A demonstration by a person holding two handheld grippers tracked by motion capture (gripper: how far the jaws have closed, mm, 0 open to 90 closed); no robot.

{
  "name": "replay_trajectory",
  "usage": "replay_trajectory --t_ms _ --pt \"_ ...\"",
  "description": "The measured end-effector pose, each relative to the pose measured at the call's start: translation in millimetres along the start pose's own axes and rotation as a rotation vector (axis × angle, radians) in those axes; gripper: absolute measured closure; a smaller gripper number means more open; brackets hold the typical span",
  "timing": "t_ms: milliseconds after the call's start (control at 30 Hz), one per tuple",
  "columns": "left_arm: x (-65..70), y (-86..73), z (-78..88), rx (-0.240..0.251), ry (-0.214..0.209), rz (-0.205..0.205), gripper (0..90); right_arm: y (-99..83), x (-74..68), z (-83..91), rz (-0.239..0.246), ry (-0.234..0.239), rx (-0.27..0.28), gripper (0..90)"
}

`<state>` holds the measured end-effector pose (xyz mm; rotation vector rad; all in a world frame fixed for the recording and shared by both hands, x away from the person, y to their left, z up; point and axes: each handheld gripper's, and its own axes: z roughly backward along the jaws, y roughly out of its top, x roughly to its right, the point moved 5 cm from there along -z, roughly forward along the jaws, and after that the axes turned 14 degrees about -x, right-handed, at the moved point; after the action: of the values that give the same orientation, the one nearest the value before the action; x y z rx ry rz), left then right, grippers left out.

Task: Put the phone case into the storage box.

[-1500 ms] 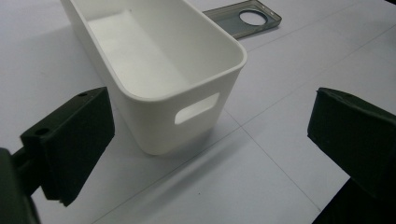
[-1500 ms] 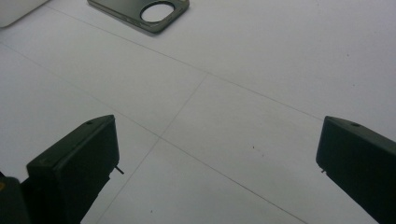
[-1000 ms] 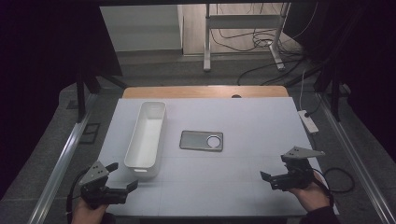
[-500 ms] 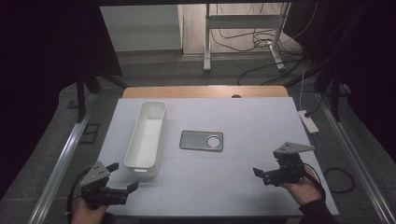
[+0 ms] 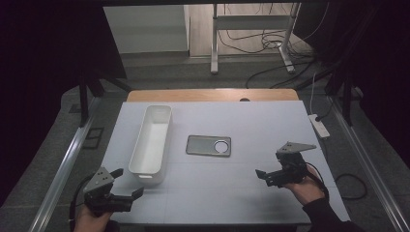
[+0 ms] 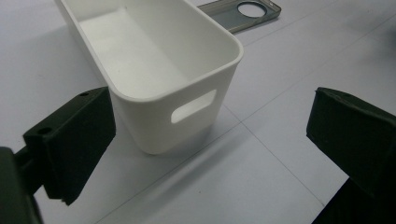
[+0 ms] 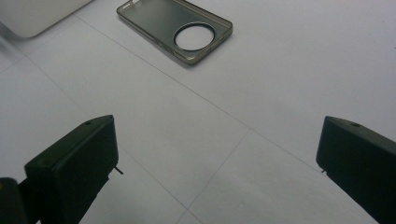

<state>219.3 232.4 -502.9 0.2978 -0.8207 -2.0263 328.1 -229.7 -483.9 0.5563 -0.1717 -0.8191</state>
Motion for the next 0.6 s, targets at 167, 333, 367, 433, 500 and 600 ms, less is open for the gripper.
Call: replay_trajectory --t_ms 167,333,367,433,500,600 --pt "-0.3 0.0 0.1 0.001 -0.003 0.003 2.2 5.9 -0.9 -4.3 0.008 0.012 -0.004 0.0" --pt "-0.3 0.0 0.2 0.002 -0.003 0.002 2.2 11.5 -2.4 -8.1 0.014 0.019 -0.005 0.0" --pt "-0.3 0.0 0.1 0.002 -0.004 0.003 2.2 13.6 -2.6 -9.6 0.015 0.021 -0.004 0.0" --pt "-0.4 0.0 0.2 0.004 -0.004 0.003 2.2 17.2 -3.3 -11.9 0.006 0.033 -0.002 0.0" --pt "-0.3 0.1 0.3 0.005 -0.003 0.001 2.2 19.9 -3.6 -13.9 0.013 0.035 -0.004 0.0" --pt "-0.2 0.1 0.3 0.006 -0.004 0.0 2.2 24.0 -4.1 -17.4 0.016 0.04 -0.008 0.0"
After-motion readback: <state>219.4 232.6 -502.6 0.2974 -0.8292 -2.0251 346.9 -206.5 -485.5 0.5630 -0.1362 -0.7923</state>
